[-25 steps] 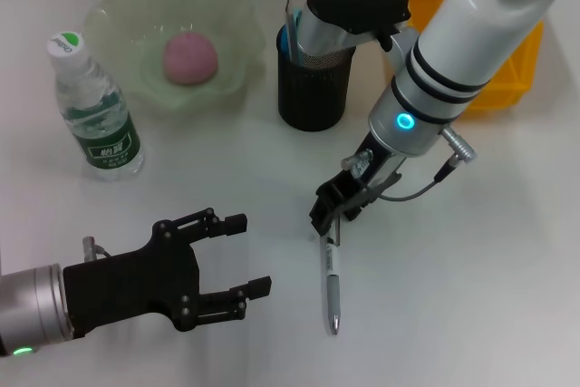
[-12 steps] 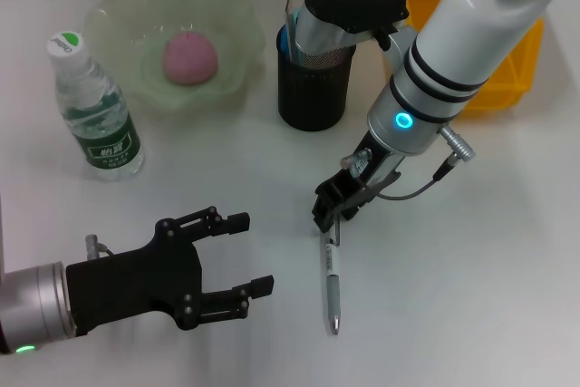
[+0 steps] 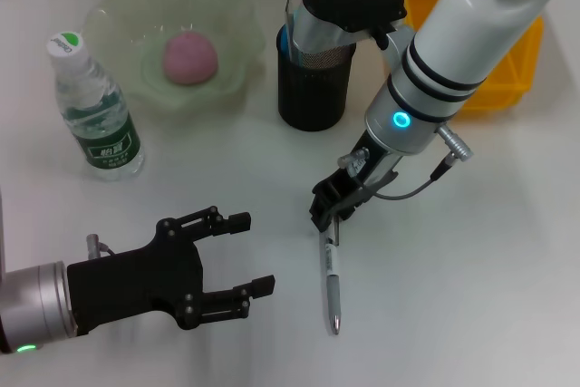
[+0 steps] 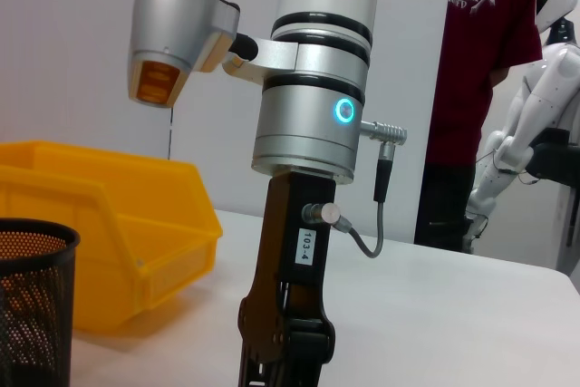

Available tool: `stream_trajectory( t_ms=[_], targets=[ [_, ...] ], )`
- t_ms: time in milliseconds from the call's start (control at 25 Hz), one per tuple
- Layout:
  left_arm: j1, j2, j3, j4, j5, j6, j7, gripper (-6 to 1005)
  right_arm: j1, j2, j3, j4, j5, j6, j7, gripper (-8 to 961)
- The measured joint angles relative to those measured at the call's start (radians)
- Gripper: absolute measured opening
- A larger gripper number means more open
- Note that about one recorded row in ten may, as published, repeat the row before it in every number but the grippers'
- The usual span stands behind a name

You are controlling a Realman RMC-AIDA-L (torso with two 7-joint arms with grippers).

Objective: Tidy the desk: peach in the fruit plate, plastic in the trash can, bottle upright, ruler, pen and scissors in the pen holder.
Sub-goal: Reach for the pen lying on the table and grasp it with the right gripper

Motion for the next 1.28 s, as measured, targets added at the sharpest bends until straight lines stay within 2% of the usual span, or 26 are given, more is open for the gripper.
stream_trajectory(
  t_ms=[480,1280],
  targets=[
    [-0.002,0.0,0.0,0.0,0.0,0.0,0.001,802,0.033,0.0,-0.018,0.045,0.024,0.013,0.003,352],
    [-0.003,0.0,0.0,0.0,0.0,0.0,0.002,802,0.041,0.0,-0.053,0.059,0.051,0.026,0.006,312]
  ],
)
